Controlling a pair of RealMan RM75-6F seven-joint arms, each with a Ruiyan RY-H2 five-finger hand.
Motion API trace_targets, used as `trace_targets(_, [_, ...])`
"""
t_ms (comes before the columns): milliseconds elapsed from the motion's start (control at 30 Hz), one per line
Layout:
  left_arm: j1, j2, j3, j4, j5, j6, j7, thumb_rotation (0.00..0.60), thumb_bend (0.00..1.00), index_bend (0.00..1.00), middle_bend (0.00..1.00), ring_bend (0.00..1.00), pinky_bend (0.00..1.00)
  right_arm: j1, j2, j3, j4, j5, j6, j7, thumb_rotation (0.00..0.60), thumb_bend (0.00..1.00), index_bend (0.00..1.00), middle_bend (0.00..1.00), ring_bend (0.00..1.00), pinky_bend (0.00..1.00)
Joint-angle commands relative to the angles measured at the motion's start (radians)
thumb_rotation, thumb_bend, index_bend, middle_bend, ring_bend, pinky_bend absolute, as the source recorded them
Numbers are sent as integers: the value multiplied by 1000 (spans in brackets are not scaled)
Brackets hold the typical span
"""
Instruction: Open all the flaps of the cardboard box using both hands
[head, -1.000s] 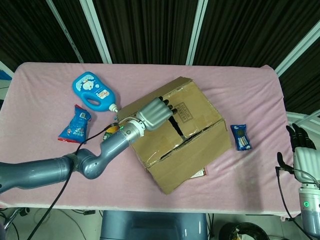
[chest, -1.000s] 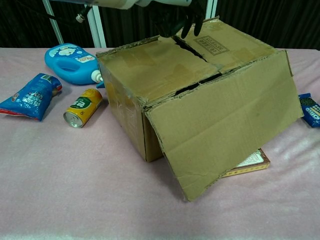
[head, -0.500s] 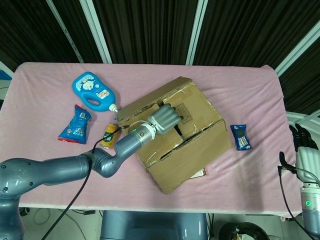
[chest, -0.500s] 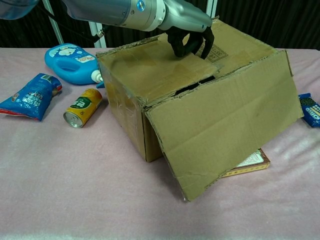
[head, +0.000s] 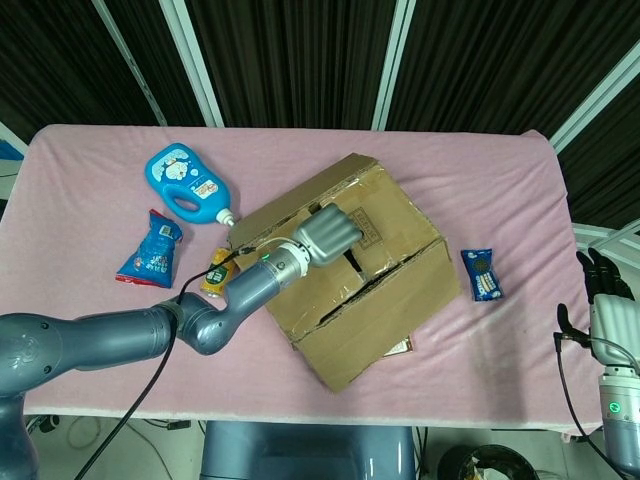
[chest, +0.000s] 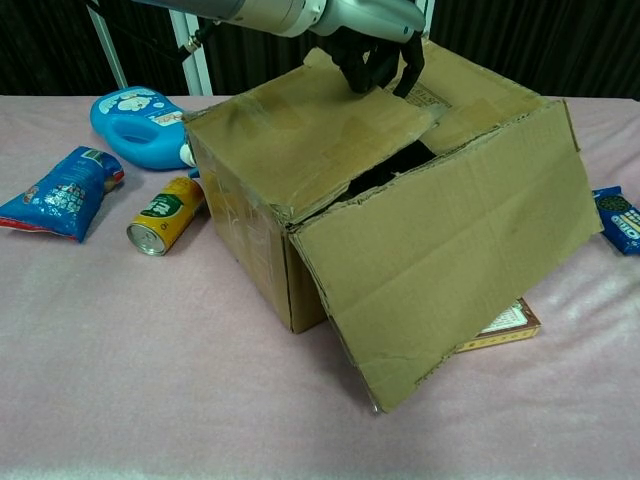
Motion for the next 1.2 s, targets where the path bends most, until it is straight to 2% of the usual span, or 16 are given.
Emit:
trace_targets(33, [-6,26,-2,-26,-4,3,-12,600,963,445,625,461,503,-1,0,2,0,1,-2,0,600,504,47,14,0,207])
trace_targets(400, [-46,220,15,-202,-80,-20,-54,600,963,445,627,463,505,-6,-3,7,-4,-1,-14,3,600,505,47,14,0,207])
trace_targets(667, [-84,348,33,-294,-128,-81,-117,600,963,442,624,462,505,-10,-5,12,-7,-2,-19,1,600,506,49,14,0,207])
trace_targets(967, [-133,509,54,-389,-214,-212,-249,600,963,436,619,462,505,-14,-6,17,-9,1,-26,7,600,506,49,14,0,207])
trace_targets(1200, [-148,611,60,-445,-205,-293,-351,600,963,434,618,461,505,-16,-6,20,-12,0,-28,10,600,506,50,13,0,207])
